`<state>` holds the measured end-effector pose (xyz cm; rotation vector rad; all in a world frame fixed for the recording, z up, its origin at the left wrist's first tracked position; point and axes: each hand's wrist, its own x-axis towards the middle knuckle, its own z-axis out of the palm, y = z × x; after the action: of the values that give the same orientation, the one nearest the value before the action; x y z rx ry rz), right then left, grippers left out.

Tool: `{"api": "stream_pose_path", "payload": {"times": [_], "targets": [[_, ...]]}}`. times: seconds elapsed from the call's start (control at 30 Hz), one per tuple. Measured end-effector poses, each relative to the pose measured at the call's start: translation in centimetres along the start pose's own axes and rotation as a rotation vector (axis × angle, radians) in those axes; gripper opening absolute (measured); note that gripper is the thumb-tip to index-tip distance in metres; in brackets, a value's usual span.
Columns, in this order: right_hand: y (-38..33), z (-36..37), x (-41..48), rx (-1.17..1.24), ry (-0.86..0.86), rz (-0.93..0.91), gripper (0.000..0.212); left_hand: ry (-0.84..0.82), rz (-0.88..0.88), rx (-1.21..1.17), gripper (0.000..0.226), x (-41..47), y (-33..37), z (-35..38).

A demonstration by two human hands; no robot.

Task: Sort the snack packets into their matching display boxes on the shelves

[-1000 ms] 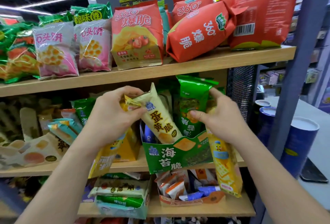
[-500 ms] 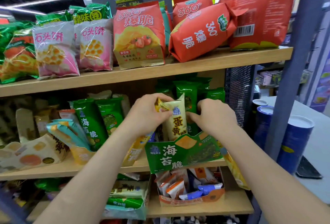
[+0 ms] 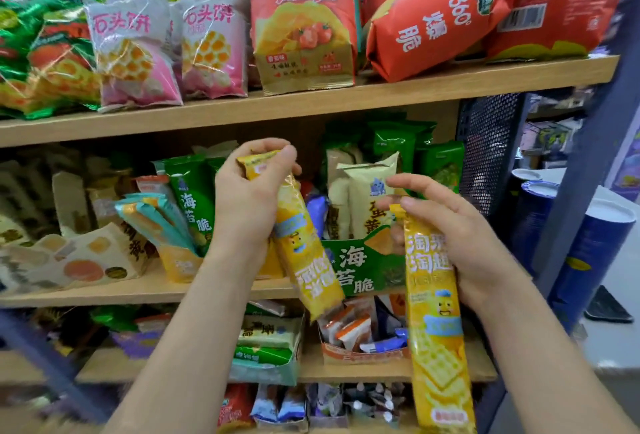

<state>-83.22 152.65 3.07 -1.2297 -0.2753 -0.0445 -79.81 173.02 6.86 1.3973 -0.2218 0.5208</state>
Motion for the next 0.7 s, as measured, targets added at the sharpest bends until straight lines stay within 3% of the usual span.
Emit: {"api": "stream_pose_path", "payload": {"times": [0.1, 0.23, 0.43, 0.57, 0.7], "targets": [[1.4, 2.0, 0.1, 0.157, -0.011, 0.008, 0.045, -0.033, -0.141, -0.096, 0.005, -1.5, 0.4, -1.6], [1.8, 4.5, -0.1, 0.172, 0.036, -0.094, 0.046, -0.238, -0.203, 0.082, 0.012, -4.3, 0.3, -4.6], [3.2, 9.3, -1.0, 0.122, 0.082, -0.233, 0.066, -0.524, -0.35, 0.292, 0.049, -9.1, -0.8, -8.1], [5.7, 12.5, -1.9, 0.115, 0.153, -0.18, 0.068, -0.446, -0.46, 0.161, 0.047, -10.5, -1.8, -10.5], [8.0, 13.5, -2.8, -0.157, 0.082, -0.14, 0.068, -0.267, -0.422, 0.203, 0.045, -11.6, -2.0, -11.8]]}}
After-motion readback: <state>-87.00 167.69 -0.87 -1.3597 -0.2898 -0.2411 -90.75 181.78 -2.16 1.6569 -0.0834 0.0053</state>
